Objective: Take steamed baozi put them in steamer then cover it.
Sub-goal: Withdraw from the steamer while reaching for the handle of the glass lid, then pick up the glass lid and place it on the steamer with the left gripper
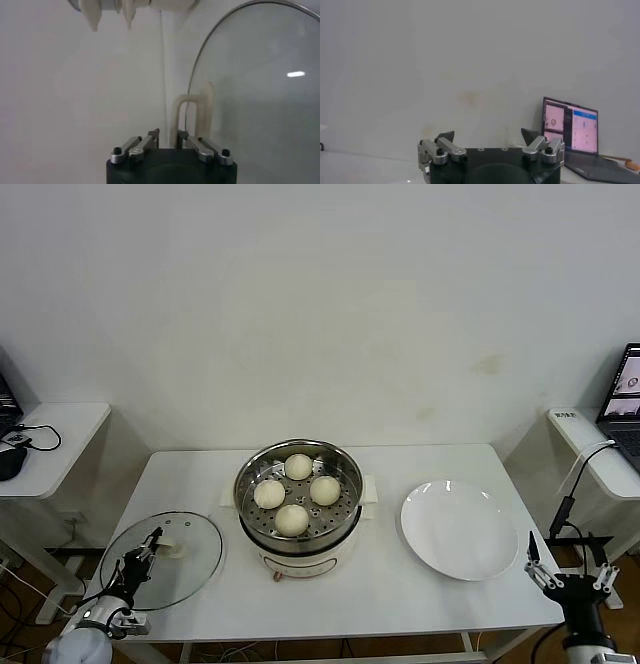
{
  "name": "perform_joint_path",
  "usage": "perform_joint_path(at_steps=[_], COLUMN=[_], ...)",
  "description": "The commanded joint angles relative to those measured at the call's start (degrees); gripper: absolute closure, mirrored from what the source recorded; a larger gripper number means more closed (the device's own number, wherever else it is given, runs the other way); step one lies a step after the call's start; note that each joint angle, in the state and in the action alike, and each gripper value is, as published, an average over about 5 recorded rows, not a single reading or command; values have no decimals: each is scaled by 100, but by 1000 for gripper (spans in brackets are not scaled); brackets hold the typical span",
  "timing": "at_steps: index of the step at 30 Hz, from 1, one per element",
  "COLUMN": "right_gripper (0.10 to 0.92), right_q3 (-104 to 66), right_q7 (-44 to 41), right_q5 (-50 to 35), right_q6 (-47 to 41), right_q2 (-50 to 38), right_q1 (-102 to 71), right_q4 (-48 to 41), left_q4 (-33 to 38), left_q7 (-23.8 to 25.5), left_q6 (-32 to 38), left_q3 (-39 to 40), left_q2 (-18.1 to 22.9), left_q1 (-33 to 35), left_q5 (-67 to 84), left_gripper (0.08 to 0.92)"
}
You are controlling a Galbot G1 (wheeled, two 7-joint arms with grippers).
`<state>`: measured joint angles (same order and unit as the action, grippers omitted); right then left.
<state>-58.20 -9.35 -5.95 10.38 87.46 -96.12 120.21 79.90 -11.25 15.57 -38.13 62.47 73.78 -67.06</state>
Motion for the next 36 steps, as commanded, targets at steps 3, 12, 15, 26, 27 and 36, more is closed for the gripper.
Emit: perform_joint_path(at_steps=[3,12,15,26,27,36], right_gripper=[203,203,202,203,203,203], right_q3=[68,220,278,510,533,732], right_q7=[-12,-26,-30,-34,-31,-22], right_q5=[29,116,149,481,541,931], right_q6=[14,27,28,66,79,138], right_q2=[-13,-80,-132,-259,-256,-210], right_q1=[11,15,14,69,80,157], right_q4=[-6,6,-6,-109,-121,-202], left_q4=[1151,2647,2979,3985,4026,3653], left_q7=[-217,235,583,1761,1854,2155], left_q6=[-750,-2061,-2372,-3251,-3331,-4066], left_q3=[-190,-351,-354,184,305,1852], left_q2=[-31,-48,-65,-493,-569,-763], left_q1=[698,1197,1172,512,412,-1055], left_q5=[611,964,897,828,898,1379], left_gripper=[868,868,868,868,868,868])
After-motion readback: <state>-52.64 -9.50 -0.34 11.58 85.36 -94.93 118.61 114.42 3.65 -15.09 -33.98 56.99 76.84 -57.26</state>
